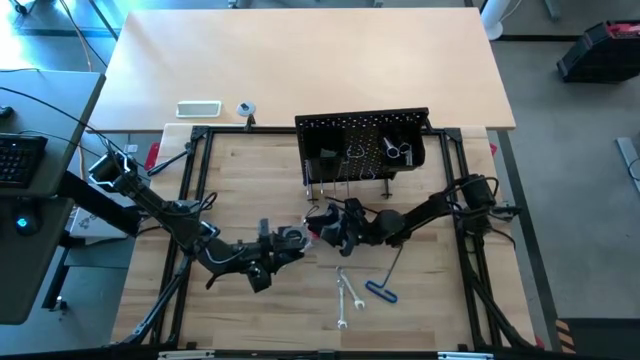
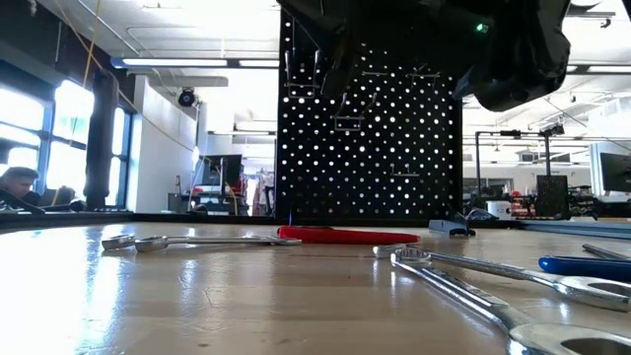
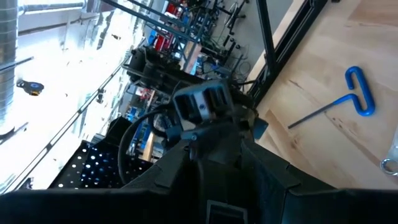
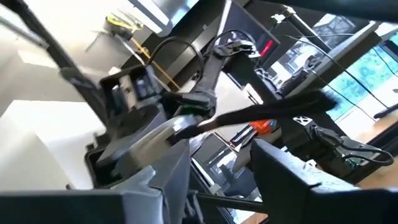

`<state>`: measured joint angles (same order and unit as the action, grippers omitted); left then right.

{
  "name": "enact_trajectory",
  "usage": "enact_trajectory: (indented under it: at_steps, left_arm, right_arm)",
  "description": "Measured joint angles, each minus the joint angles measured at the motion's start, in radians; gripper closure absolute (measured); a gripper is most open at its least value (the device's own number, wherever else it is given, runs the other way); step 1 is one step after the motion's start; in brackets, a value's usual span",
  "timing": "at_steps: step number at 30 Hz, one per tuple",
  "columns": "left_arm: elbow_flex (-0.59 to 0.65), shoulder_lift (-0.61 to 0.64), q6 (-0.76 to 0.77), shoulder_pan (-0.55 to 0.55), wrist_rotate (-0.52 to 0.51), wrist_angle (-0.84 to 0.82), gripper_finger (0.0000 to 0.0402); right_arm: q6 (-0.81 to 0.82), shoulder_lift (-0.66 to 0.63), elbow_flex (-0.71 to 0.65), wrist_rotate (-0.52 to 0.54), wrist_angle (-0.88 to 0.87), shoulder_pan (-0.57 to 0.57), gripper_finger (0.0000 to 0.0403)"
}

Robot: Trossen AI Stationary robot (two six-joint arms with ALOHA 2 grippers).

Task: Hang tools onto peg board
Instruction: Hang the measuring tape on the peg board

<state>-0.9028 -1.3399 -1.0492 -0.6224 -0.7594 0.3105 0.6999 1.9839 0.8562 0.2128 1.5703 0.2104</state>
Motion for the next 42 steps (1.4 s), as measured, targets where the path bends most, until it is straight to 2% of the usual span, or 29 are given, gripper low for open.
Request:
enact_trajectory:
  at_steps: [5,13,19,32,35,42]
  left_arm:
    - [0.0,-0.004,0.0,0.007,0.018,-0.005,0.029]
    - [-0.001,-0.035,-0.031,0.005,-0.02,-0.005,0.029]
    - [0.003,-0.047,-0.017,0.01,0.026,-0.029,0.029]
    - [0.002,-0.075,-0.039,0.014,0.0,-0.016,0.0291]
    - [0.002,-0.075,-0.051,0.013,-0.031,-0.012,0.0291]
    - [0.002,-0.075,-0.042,0.011,-0.035,-0.017,0.0291]
  right_arm:
    - [0.0,0.0,0.025,-0.027,-0.002,-0.008,0.0212]
    - [-0.012,0.0,0.055,-0.042,-0.024,-0.018,0.0213]
    - [-0.004,0.0,0.064,-0.049,-0.032,-0.023,0.0249]
    - [-0.029,0.0,0.095,-0.092,-0.122,-0.029,0.0322]
    - [-0.049,-0.001,0.095,-0.096,-0.123,-0.03,0.0336]
    - [-0.124,-0.002,0.095,-0.116,-0.16,-0.029,0.0377]
